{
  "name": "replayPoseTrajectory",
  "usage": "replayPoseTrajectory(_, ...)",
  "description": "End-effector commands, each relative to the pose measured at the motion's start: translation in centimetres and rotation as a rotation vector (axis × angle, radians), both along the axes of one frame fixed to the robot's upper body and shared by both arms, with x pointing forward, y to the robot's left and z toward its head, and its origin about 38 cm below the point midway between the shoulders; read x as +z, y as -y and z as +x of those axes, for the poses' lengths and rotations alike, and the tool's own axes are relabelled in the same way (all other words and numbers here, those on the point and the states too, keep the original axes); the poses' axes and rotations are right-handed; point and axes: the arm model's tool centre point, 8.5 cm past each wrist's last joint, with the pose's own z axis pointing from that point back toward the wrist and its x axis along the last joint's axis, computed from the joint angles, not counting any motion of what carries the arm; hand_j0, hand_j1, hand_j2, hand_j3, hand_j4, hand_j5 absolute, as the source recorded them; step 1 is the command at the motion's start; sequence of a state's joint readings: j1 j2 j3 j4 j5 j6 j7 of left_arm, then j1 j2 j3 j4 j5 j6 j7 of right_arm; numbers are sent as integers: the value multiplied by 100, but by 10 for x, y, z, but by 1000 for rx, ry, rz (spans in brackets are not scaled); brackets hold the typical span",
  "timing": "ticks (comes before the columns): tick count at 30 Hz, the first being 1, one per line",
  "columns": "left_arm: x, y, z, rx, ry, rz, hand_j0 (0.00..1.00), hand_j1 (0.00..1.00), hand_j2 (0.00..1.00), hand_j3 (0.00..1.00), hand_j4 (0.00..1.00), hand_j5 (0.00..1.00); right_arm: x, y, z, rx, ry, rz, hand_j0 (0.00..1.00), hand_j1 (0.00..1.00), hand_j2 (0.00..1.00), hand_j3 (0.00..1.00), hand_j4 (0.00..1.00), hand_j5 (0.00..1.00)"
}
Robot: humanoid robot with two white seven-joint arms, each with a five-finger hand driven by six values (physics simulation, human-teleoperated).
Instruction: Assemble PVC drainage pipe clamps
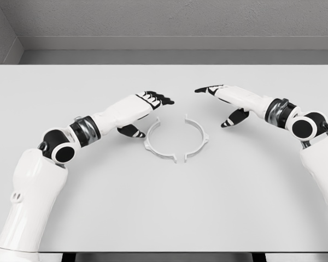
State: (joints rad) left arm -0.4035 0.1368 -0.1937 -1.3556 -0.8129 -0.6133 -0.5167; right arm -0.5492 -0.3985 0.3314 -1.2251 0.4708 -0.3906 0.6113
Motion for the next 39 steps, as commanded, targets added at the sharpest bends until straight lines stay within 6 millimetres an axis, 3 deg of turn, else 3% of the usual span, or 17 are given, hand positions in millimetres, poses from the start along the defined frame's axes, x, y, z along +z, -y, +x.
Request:
replayPoseTrajectory(1,0,2,0,-2,-4,-8,100,100,100,100,100,100,2,-1,-1,3,0,18,100,100,100,100,100,100)
replayPoseTrajectory(7,-1,10,-2,-21,-7,-10,100,100,100,100,100,100,8,-9,-7,38,23,11,100,100,100,100,100,100)
replayPoseTrajectory(22,0,24,-4,-39,-7,-32,100,100,100,100,100,100,8,2,-11,45,26,-40,100,100,100,100,100,100)
replayPoseTrajectory(27,0,29,-1,-41,-10,-35,100,100,100,100,100,100,18,7,-17,56,61,-76,100,100,100,100,100,100)
replayPoseTrajectory(39,17,15,12,-17,24,-28,100,100,100,100,100,100,20,17,-17,43,60,-97,100,100,100,100,100,100)
